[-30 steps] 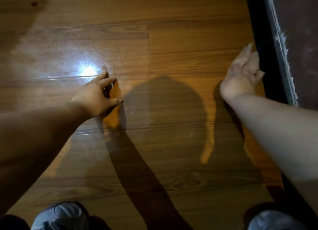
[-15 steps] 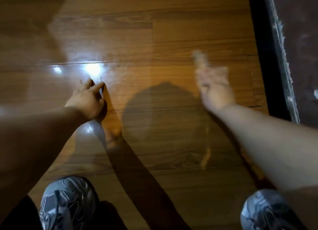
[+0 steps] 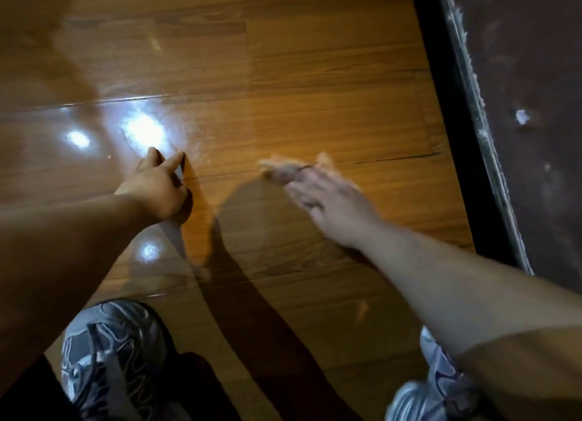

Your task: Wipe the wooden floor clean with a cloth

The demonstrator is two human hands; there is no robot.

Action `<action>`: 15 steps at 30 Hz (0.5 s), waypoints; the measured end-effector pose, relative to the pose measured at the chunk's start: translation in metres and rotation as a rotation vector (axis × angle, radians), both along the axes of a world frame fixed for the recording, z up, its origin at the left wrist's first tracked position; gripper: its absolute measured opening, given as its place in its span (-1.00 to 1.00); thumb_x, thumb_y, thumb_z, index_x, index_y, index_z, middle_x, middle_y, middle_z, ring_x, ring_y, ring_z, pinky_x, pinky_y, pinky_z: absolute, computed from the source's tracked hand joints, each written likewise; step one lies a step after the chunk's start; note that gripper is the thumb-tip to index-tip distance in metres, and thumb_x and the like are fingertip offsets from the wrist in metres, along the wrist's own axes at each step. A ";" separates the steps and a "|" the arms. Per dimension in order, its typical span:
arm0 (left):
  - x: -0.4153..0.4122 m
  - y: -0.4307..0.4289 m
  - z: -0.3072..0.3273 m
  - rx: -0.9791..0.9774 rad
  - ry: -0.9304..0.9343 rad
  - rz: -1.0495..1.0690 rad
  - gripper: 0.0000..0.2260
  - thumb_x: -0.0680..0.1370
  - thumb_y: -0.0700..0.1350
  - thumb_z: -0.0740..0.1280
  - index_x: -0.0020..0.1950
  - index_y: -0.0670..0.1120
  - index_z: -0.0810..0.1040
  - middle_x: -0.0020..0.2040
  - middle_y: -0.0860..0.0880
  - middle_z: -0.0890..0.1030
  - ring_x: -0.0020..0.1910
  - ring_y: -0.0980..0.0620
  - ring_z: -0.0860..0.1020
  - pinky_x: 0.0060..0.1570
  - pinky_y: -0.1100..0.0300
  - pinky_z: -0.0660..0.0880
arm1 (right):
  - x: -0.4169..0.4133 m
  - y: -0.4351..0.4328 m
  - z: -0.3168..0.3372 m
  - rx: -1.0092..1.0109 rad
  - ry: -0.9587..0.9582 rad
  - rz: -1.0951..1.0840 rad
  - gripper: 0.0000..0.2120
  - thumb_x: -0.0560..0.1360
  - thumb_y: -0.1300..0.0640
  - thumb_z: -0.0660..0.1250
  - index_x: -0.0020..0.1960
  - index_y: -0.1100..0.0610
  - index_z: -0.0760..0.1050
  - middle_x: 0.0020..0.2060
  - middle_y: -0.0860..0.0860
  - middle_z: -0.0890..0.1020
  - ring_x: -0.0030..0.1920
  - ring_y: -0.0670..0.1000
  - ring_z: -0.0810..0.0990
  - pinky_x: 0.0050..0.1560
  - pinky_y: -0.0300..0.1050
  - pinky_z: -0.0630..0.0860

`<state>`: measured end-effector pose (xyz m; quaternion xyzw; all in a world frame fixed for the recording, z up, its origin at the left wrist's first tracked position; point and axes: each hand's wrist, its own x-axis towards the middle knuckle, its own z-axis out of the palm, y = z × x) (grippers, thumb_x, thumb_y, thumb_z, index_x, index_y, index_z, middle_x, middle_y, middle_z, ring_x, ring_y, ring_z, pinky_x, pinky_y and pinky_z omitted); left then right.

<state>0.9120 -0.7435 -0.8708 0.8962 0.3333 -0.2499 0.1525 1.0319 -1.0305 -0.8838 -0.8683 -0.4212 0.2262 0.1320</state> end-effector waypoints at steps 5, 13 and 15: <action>-0.009 -0.001 -0.002 0.019 0.012 -0.044 -0.41 0.59 -0.01 0.24 0.56 0.04 0.06 0.42 -0.13 0.16 0.41 -0.24 0.19 0.31 -0.12 0.30 | 0.087 -0.106 0.002 -0.244 -0.004 -0.781 -0.48 0.62 0.03 0.12 0.56 -0.01 0.13 0.54 0.09 0.12 0.51 0.15 0.12 0.47 -0.08 0.05; 0.009 -0.038 -0.002 0.055 -0.130 -0.167 -0.41 0.56 -0.01 0.25 0.55 0.07 0.11 0.57 -0.15 0.01 0.53 -0.17 -0.02 0.47 -0.06 0.04 | -0.034 -0.047 -0.010 -0.224 -0.118 -0.926 -0.35 0.56 0.02 0.16 0.57 -0.07 -0.04 0.57 0.03 -0.01 0.54 0.10 -0.03 0.48 0.06 0.01; 0.025 -0.042 -0.002 -0.005 -0.134 -0.150 -0.41 0.56 -0.02 0.26 0.55 0.07 0.11 0.57 -0.11 0.00 0.53 -0.15 -0.02 0.44 -0.08 0.10 | 0.001 -0.052 -0.010 -0.231 -0.113 -0.873 -0.34 0.56 0.01 0.17 0.58 -0.03 -0.03 0.57 0.04 0.01 0.54 0.11 -0.01 0.49 0.05 0.01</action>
